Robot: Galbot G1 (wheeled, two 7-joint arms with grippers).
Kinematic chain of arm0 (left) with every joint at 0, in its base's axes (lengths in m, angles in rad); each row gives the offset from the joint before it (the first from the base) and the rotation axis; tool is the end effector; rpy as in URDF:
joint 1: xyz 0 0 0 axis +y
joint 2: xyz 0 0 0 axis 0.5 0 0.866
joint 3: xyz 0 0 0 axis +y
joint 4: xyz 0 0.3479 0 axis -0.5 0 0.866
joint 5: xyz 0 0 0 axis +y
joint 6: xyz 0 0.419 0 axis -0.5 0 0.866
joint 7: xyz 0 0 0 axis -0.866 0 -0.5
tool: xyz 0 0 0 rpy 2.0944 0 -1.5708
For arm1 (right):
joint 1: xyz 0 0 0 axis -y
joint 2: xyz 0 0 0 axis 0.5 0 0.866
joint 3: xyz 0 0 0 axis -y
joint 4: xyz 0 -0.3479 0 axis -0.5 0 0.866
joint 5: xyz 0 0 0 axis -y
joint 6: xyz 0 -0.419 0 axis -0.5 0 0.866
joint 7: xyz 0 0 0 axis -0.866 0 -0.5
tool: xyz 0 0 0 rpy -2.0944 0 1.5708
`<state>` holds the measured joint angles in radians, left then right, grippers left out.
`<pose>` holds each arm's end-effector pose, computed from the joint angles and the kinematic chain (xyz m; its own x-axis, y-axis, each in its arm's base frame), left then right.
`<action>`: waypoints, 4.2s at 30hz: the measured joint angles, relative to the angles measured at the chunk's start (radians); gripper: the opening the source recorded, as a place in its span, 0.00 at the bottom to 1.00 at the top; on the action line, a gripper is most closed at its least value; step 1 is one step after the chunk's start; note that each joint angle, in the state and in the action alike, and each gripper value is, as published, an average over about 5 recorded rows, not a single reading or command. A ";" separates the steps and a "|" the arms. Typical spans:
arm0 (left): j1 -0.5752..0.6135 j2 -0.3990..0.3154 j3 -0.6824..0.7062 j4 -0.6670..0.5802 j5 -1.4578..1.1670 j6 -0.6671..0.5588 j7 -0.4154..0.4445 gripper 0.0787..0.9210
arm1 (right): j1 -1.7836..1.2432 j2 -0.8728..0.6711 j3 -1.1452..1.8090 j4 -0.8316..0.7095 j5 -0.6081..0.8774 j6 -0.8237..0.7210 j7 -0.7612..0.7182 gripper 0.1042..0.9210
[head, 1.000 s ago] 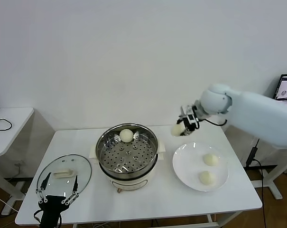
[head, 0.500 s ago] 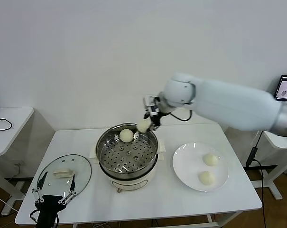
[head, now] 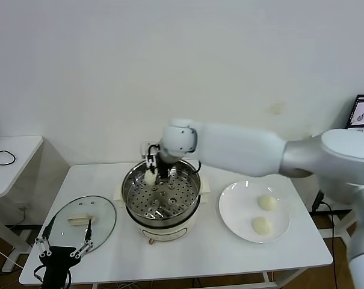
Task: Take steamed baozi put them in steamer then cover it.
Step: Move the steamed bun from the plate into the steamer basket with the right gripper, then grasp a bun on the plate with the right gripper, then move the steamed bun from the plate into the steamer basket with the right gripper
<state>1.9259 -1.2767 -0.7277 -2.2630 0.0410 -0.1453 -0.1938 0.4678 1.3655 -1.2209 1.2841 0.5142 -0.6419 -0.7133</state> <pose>0.1569 0.0859 -0.2802 -0.9951 -0.0883 -0.0449 -0.0987 0.9225 0.3733 0.5326 0.2925 -0.0993 -0.2708 -0.3574 0.8938 -0.9128 -0.1995 -0.3563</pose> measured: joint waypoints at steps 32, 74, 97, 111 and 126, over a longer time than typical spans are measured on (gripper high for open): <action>-0.006 -0.004 0.004 0.000 0.000 -0.002 -0.001 0.88 | -0.060 0.125 0.007 -0.113 -0.092 -0.029 -0.021 0.87; -0.019 -0.005 0.035 0.028 0.023 0.006 0.009 0.88 | -0.109 -0.841 0.068 0.379 -0.525 0.319 -0.377 0.88; -0.005 -0.018 0.022 0.029 0.029 0.005 0.009 0.88 | -0.503 -0.821 0.309 0.255 -0.699 0.356 -0.329 0.88; -0.017 -0.018 0.021 0.042 0.029 0.008 0.010 0.88 | -0.567 -0.738 0.361 0.146 -0.710 0.361 -0.316 0.72; -0.019 -0.018 0.022 0.042 0.028 0.007 0.010 0.88 | -0.497 -0.746 0.347 0.144 -0.670 0.357 -0.361 0.63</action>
<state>1.9072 -1.2947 -0.7056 -2.2209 0.0694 -0.1379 -0.1839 -0.0292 0.6200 -0.8735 1.4280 -0.1561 -0.2852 -1.0748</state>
